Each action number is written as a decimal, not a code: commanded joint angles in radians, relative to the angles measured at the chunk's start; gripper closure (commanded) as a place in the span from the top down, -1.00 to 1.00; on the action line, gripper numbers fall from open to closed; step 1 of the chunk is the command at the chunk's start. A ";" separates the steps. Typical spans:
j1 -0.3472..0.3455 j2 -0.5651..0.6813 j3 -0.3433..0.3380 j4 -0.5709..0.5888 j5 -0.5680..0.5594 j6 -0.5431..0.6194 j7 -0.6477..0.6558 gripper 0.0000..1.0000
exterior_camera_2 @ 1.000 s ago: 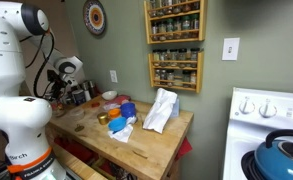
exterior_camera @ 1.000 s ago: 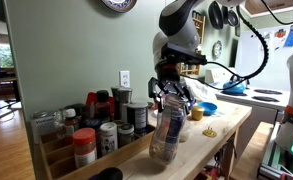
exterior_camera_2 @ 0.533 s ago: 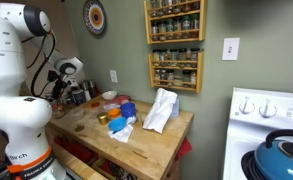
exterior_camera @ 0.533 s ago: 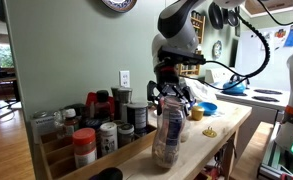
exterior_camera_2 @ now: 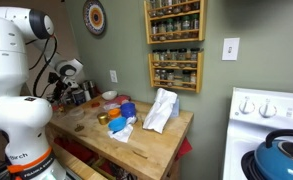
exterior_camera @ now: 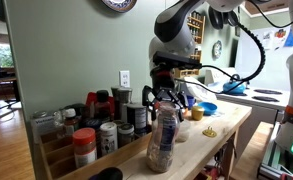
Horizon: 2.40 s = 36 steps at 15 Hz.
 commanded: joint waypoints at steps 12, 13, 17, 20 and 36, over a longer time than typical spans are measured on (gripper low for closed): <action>-0.028 -0.146 -0.035 -0.024 -0.069 -0.010 0.073 1.00; -0.038 -0.170 -0.041 -0.035 -0.079 -0.020 0.066 1.00; -0.083 -0.289 -0.070 -0.114 -0.183 -0.023 0.063 1.00; -0.097 -0.246 -0.061 -0.064 -0.159 -0.025 0.051 1.00; -0.111 0.019 -0.183 -0.030 -0.534 0.585 0.480 1.00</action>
